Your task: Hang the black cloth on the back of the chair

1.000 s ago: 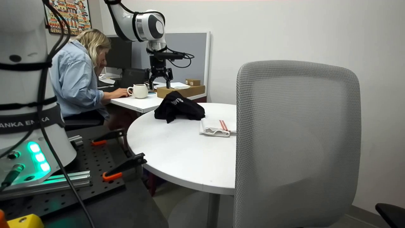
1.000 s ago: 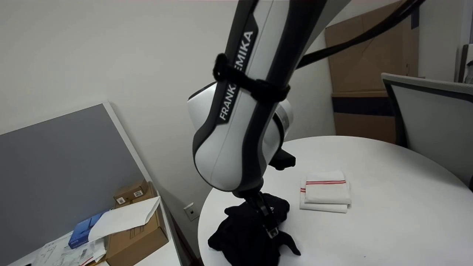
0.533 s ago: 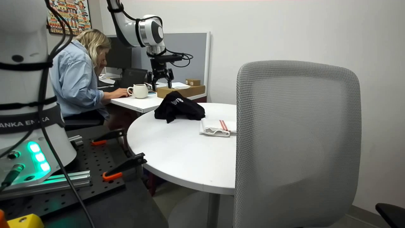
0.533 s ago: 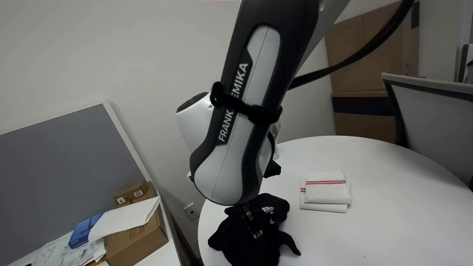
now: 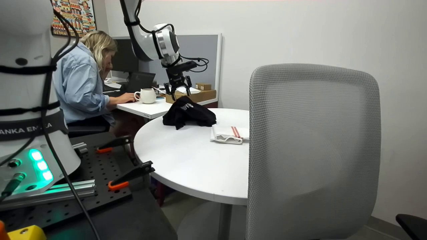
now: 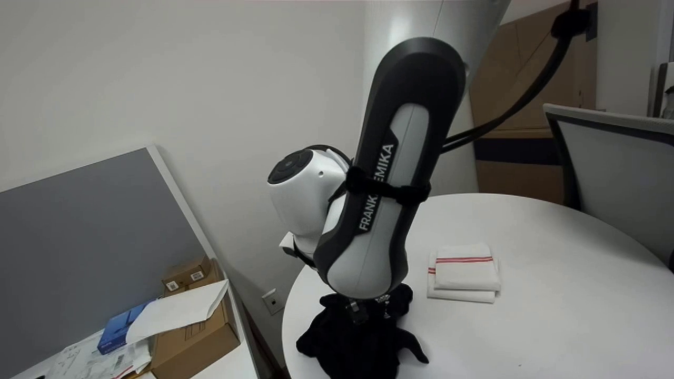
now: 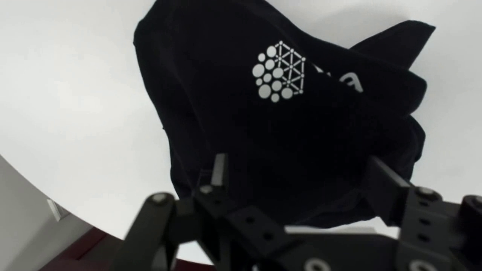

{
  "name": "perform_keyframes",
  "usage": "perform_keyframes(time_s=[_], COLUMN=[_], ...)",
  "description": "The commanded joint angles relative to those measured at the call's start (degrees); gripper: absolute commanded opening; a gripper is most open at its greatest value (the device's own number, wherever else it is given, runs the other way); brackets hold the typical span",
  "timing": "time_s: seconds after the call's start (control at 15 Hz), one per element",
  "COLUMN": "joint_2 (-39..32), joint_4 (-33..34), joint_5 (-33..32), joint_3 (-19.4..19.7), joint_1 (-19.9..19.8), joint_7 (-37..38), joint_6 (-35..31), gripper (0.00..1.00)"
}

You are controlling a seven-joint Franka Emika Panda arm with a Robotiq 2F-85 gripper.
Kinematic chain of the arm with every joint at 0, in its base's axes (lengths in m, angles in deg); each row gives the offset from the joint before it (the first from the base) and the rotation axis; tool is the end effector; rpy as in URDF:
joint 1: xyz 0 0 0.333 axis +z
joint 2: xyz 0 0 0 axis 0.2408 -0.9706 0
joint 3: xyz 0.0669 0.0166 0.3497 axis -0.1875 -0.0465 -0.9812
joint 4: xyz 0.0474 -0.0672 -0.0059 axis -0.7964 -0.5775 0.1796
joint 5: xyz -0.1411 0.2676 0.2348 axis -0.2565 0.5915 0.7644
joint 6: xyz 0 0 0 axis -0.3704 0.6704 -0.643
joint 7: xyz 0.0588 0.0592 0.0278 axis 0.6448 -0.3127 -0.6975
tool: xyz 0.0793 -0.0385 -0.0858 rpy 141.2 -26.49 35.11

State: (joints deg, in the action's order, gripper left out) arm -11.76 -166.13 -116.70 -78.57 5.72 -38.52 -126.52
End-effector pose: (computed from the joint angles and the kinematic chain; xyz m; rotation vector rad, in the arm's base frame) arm 0.5085 0.3074 0.2589 2.0501 2.0055 0.2509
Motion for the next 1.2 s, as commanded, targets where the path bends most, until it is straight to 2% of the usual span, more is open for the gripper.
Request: perform_keyframes(time_s=[0.0, 0.07, 0.27, 0.47, 0.73, 0.93, 1.13], joint_2=[-1.85, -1.94, -1.22, -0.56, 1.57, 5.57, 11.50], joint_4=[2.27, 2.34, 1.52, 1.52, 1.32, 0.73, 1.28], joint_5=[-5.37, -6.34, -8.30, -6.77, -1.22, 12.24, 24.12], joint_3=[1.40, 1.29, 0.65, -0.29, -1.09, -3.44, -4.11], joint_1=[1.50, 1.59, 1.75, 0.34, -3.26, -9.54, -14.00], joint_7=[6.51, 7.77, 10.90, 10.90, 9.07, 3.43, -2.63], joint_6=[0.01, 0.18, 0.53, 0.89, 1.49, 3.18, 8.25], gripper=[0.56, 0.46, 0.24, 0.01, 0.01, 0.01, 0.01])
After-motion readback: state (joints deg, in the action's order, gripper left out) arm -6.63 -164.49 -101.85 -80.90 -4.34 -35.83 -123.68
